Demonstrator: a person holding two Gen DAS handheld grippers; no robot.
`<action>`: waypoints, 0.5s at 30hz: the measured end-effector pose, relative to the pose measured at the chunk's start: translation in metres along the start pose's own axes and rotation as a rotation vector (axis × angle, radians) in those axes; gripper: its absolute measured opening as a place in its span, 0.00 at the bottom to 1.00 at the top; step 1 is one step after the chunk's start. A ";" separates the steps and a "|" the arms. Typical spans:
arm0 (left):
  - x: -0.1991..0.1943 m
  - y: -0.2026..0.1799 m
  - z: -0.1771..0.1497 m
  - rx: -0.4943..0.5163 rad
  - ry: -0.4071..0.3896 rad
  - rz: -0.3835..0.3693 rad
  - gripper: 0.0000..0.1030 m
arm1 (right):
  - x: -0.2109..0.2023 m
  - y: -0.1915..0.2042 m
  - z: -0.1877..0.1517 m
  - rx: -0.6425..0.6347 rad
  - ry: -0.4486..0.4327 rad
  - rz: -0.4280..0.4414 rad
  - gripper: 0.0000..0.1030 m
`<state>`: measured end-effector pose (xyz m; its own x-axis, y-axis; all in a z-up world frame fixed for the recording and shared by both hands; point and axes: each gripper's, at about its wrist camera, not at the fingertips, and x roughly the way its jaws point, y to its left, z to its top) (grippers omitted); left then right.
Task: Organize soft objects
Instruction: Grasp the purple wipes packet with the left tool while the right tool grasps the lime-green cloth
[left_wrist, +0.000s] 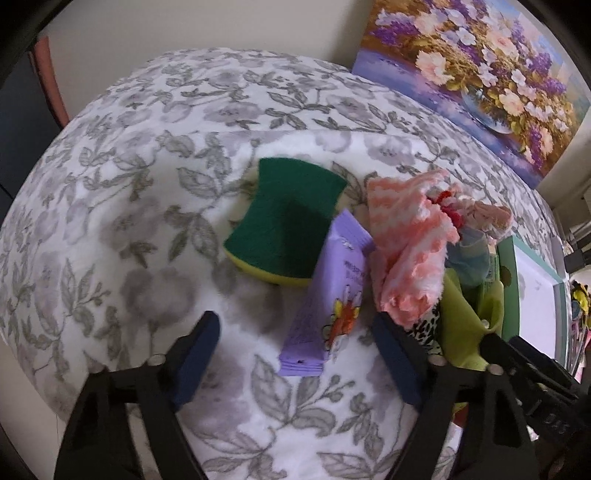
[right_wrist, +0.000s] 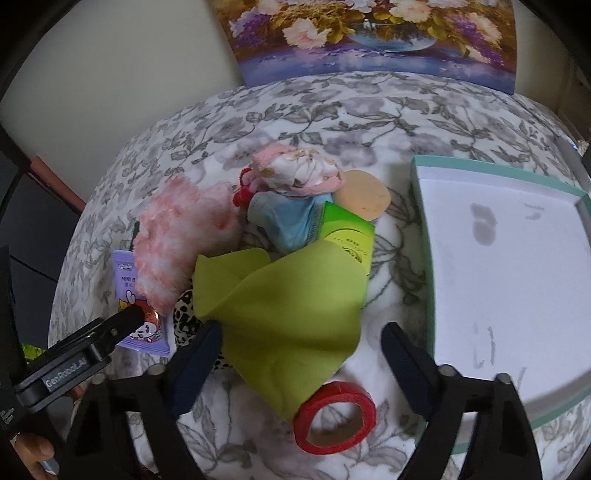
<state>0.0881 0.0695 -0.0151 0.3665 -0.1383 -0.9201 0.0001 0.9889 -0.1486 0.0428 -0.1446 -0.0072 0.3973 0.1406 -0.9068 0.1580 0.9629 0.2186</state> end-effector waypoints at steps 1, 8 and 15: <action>0.002 -0.001 0.001 0.003 0.005 -0.008 0.72 | 0.002 0.001 0.000 -0.005 0.005 -0.002 0.79; 0.011 -0.008 0.002 0.014 0.035 -0.027 0.44 | 0.013 0.006 0.000 -0.038 0.034 -0.020 0.47; 0.011 -0.013 0.001 0.008 0.038 -0.021 0.32 | 0.011 0.005 -0.002 -0.043 0.046 -0.013 0.09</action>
<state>0.0927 0.0552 -0.0226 0.3305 -0.1605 -0.9301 0.0146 0.9862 -0.1650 0.0468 -0.1374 -0.0169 0.3529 0.1373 -0.9255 0.1236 0.9737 0.1916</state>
